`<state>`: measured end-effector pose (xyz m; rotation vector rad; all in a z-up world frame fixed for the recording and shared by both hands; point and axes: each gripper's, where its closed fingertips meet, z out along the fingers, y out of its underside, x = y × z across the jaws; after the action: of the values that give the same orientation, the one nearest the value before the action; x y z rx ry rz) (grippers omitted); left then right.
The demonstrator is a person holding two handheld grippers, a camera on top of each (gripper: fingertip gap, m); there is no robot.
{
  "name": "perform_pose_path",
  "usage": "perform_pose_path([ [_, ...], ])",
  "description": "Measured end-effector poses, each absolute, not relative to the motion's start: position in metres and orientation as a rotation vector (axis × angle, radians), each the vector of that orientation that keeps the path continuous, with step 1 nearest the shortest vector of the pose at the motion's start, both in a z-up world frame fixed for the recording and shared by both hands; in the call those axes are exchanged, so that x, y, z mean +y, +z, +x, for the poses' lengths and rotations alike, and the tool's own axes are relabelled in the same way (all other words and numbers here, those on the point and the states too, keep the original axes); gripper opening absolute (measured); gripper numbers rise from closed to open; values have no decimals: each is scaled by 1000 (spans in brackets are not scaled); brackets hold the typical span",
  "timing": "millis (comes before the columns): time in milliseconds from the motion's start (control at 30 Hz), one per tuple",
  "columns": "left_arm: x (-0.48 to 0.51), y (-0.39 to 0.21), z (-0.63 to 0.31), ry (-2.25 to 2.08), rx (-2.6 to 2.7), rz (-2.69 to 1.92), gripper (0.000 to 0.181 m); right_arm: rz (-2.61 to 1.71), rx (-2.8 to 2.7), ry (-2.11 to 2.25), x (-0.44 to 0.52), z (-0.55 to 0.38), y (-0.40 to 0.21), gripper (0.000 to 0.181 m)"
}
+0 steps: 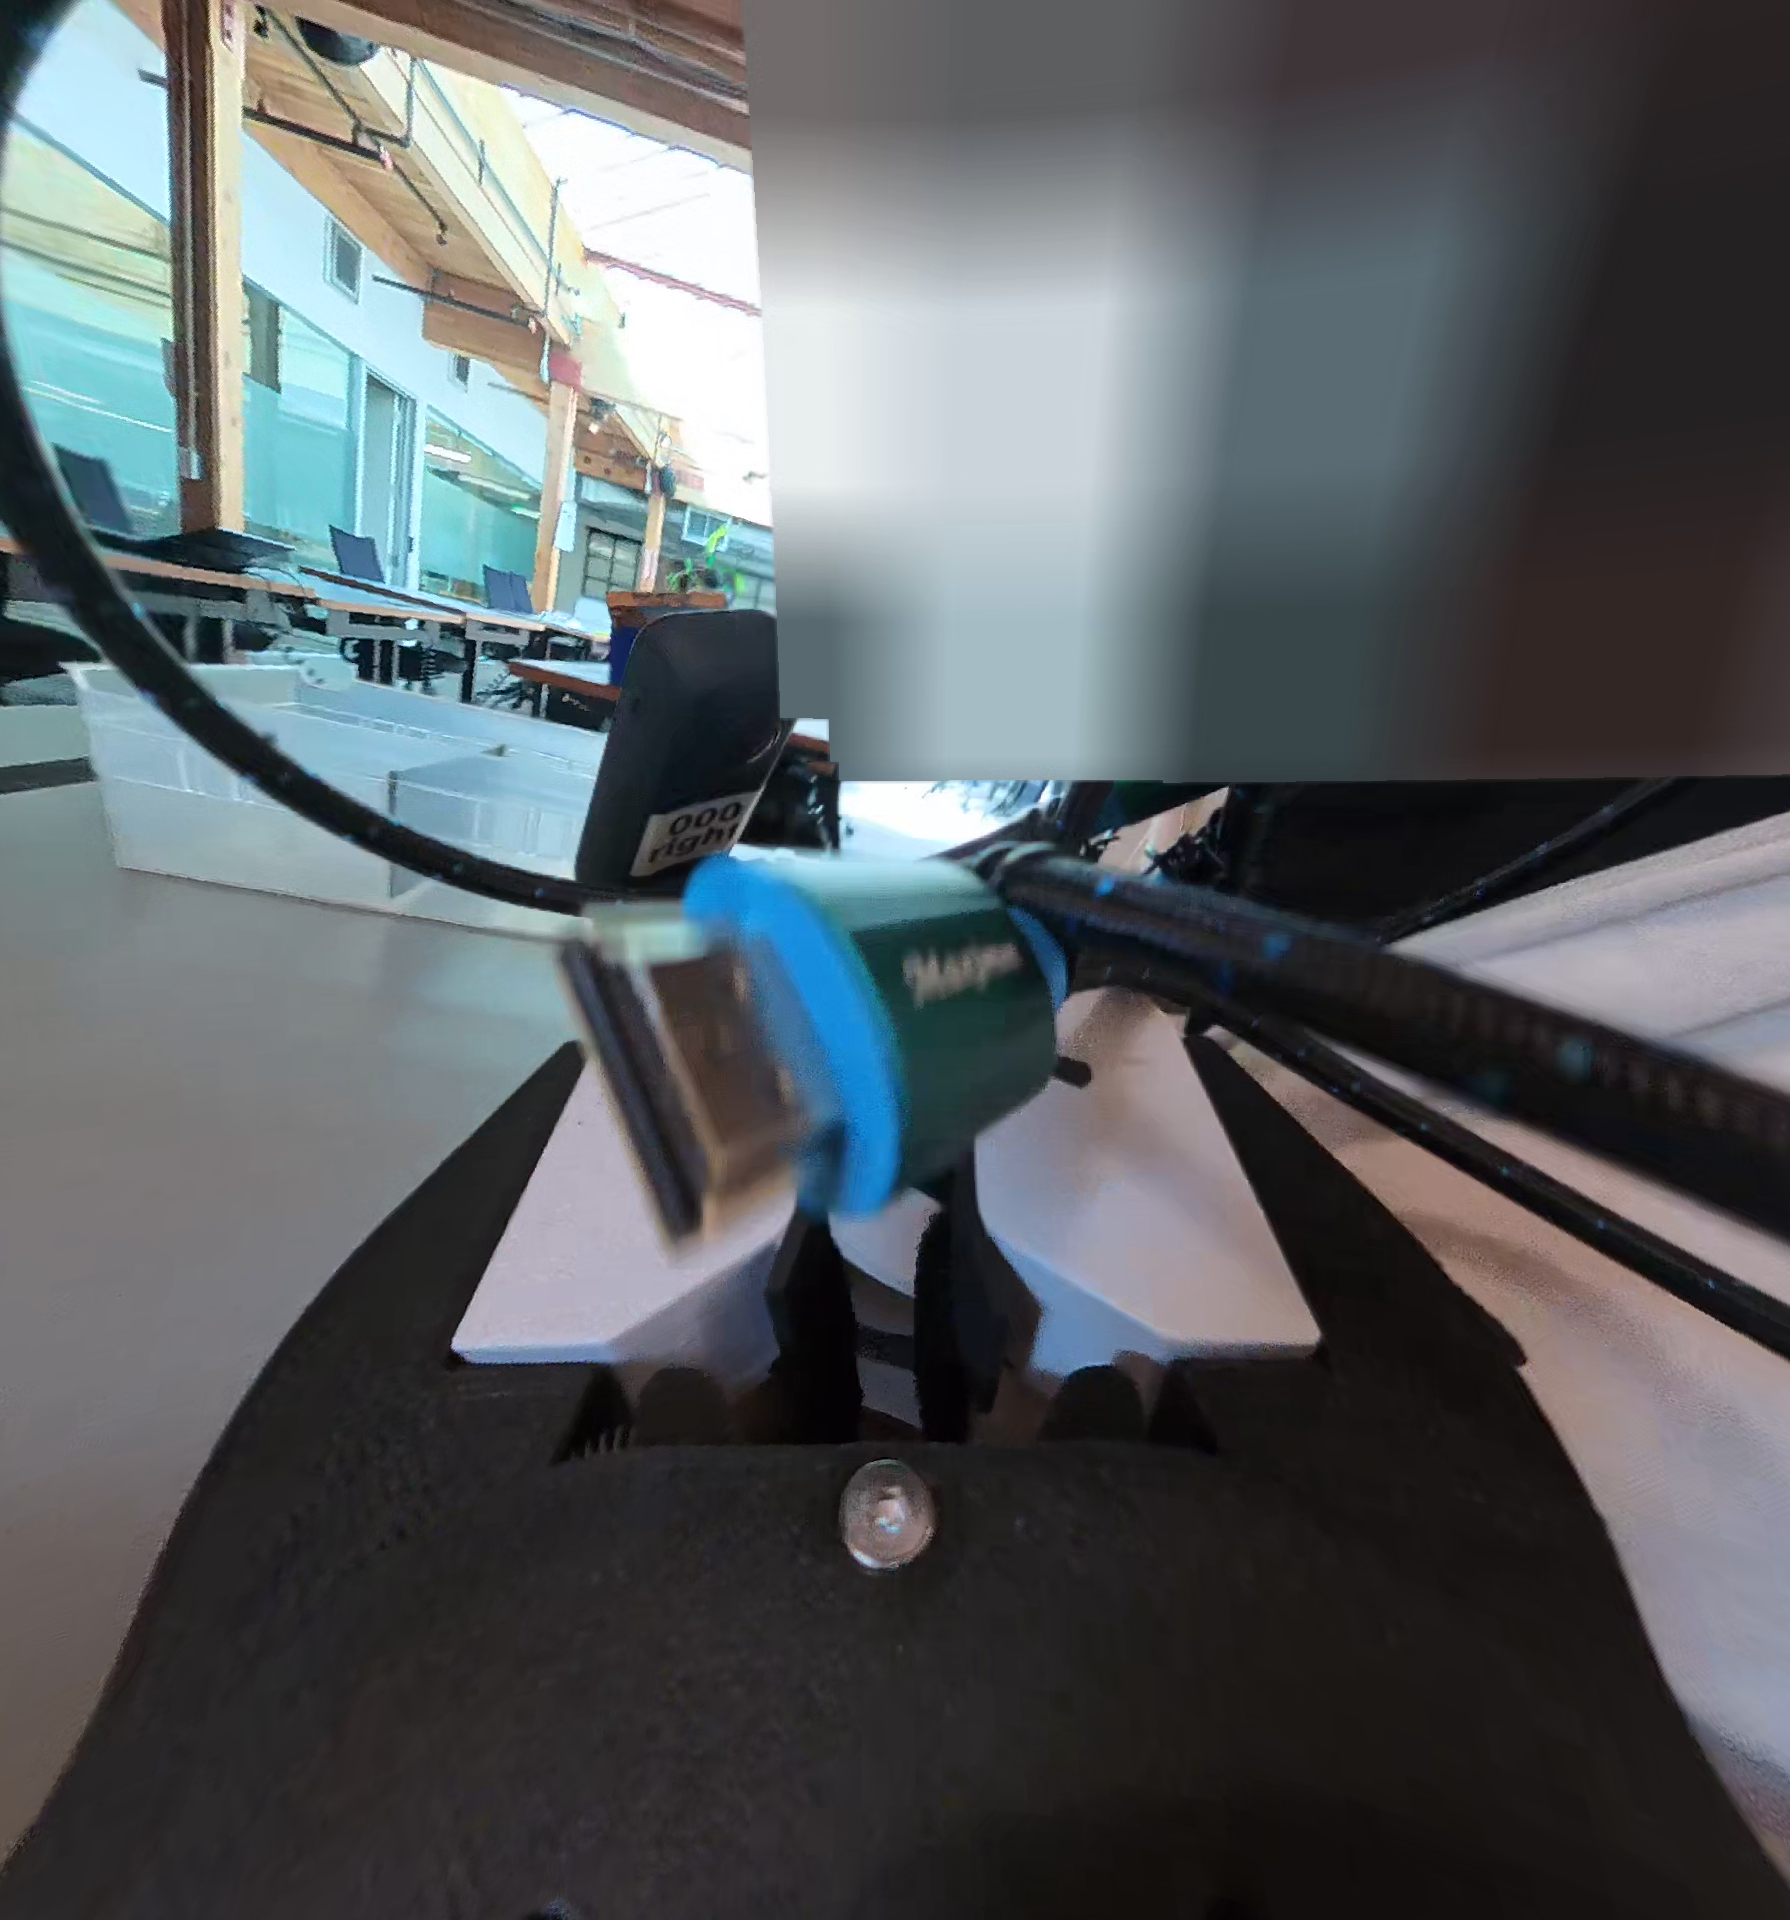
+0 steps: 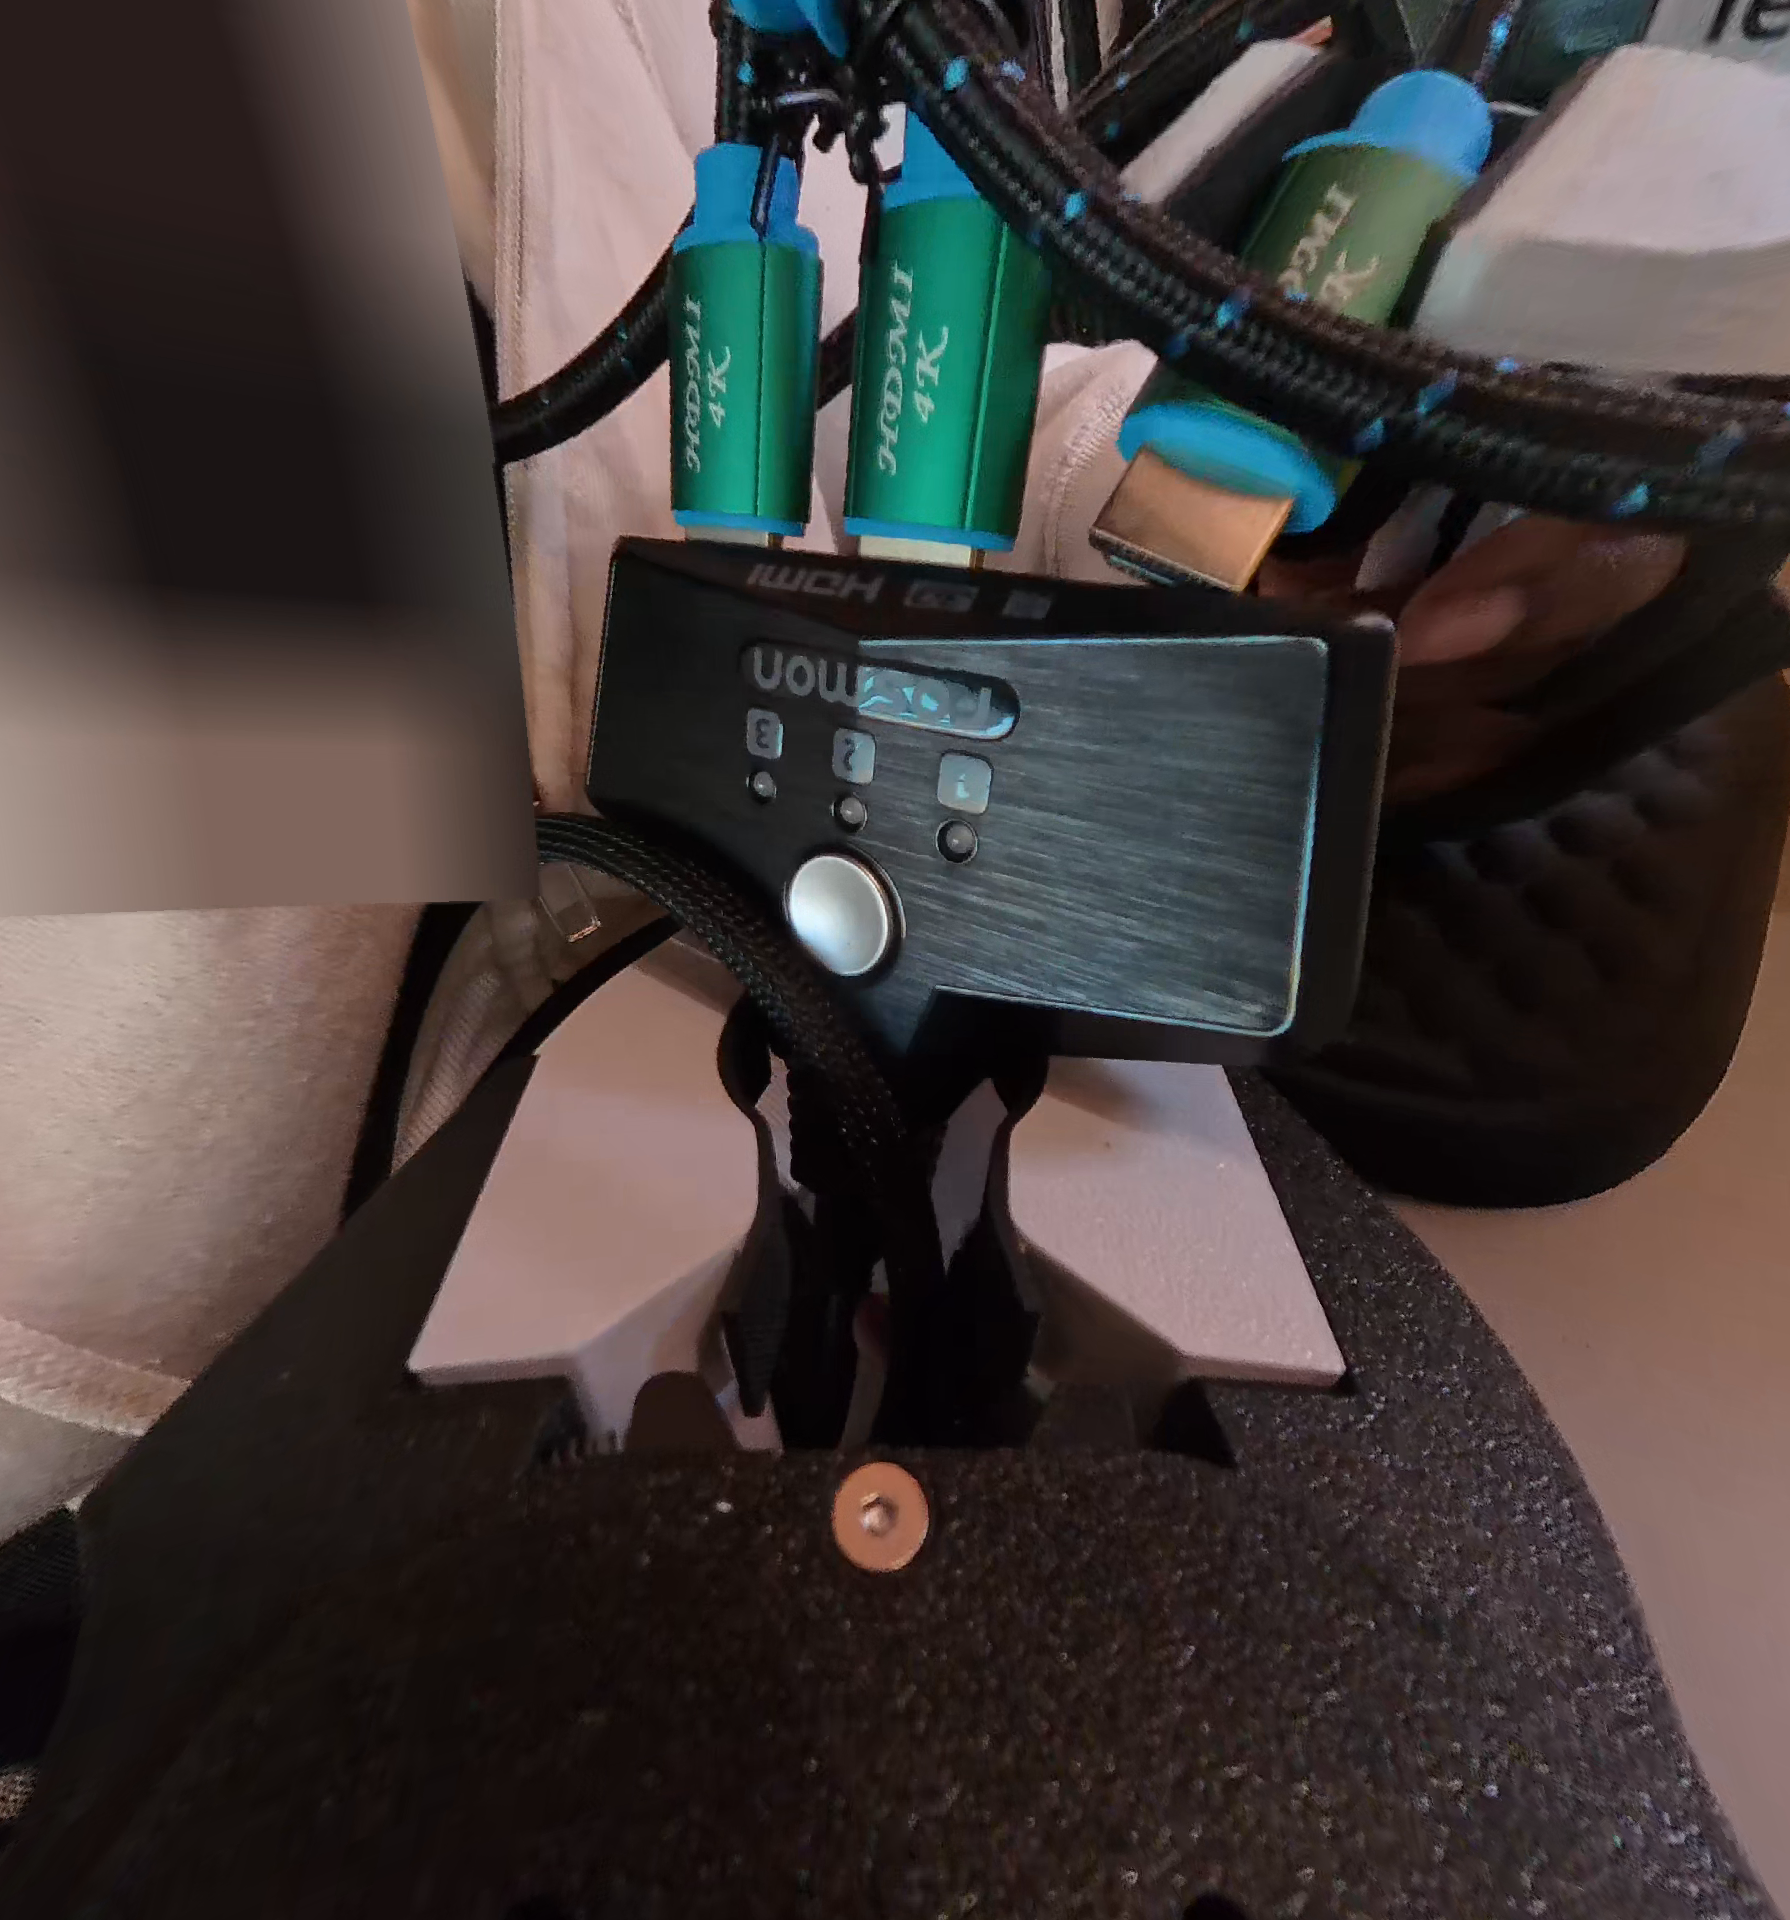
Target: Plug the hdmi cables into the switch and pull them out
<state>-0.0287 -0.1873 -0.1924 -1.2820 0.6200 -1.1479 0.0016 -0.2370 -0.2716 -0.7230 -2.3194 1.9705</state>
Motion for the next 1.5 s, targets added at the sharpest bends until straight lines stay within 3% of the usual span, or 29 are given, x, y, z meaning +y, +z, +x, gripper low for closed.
perform_pose_path([
  [300,-190,-198,-28,-797,925,-1496,21,-762,-2353,1915,-239,-1,-278,41],
  [1200,-198,-187,-20,-1196,836,-1496,21,-760,-2344,1977,-246,1,-274,39],
  [1500,-195,-194,-22,-957,956,-1556,20,-796,-2378,1946,-245,1,-279,39],
])
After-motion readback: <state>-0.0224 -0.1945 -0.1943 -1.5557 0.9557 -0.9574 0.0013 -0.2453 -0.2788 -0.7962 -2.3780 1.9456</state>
